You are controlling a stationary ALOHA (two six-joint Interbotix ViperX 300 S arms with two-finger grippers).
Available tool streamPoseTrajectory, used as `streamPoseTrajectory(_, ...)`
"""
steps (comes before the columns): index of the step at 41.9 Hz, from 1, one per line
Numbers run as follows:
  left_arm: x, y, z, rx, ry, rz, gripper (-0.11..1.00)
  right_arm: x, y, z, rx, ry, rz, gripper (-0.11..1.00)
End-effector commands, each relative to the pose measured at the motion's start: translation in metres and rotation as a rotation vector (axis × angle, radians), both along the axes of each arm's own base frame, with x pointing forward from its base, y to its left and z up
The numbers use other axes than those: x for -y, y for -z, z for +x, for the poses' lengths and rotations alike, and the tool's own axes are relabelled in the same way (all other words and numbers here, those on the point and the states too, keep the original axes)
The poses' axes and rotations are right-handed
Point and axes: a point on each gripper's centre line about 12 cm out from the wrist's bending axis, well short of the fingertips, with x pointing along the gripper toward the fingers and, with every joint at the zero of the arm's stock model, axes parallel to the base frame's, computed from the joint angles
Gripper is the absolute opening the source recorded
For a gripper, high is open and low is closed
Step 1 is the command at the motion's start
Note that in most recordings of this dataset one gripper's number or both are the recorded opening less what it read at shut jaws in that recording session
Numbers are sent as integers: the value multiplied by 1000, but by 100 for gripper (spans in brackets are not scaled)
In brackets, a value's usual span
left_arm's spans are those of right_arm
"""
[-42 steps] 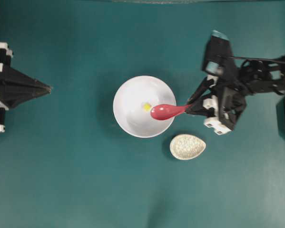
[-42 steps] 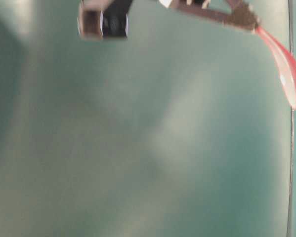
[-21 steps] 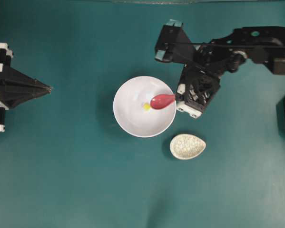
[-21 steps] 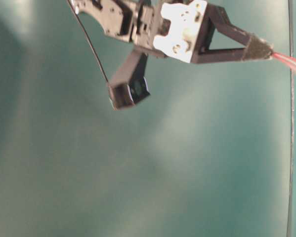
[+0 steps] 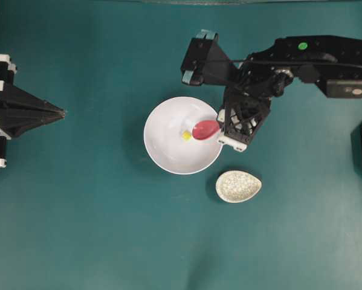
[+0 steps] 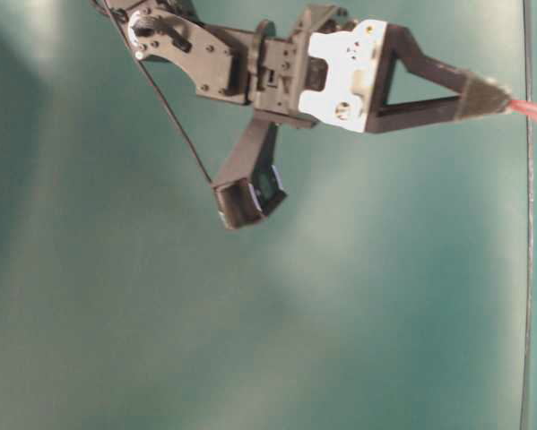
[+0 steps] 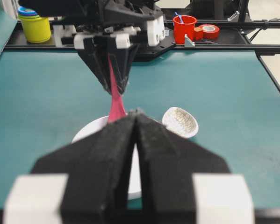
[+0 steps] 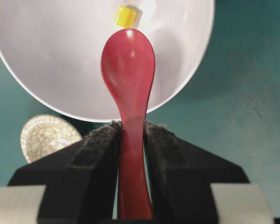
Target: Scoop the yellow hexagonal prism block from the bowl with a spoon using the right arm.
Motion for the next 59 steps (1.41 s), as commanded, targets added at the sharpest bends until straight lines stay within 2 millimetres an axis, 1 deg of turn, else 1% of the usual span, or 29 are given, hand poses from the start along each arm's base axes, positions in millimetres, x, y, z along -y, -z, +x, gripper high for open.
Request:
streamPoseTrajectory(1,0,-6,2,17,1,5,0,-3,-8,4,24,-7,-4,23)
streamPoseTrajectory(12,0,-7,1,18,0,5,0,-2,5,11,16,32,-13,23)
streamPoseTrajectory(22,0,-7,1,20,1,6,0,-7,13,20,42,24,-20,23)
streamPoseTrajectory(33,0,-7,1,21,-1,8,0,-6,14,32,128,33,-37,23)
streamPoseTrajectory(42,0,-7,1,21,1,6,0,-4,10,42,206,39,-54,23)
streamPoseTrajectory(59,0,-7,1,21,1,8,0,-1,5,50,288,52,-71,23)
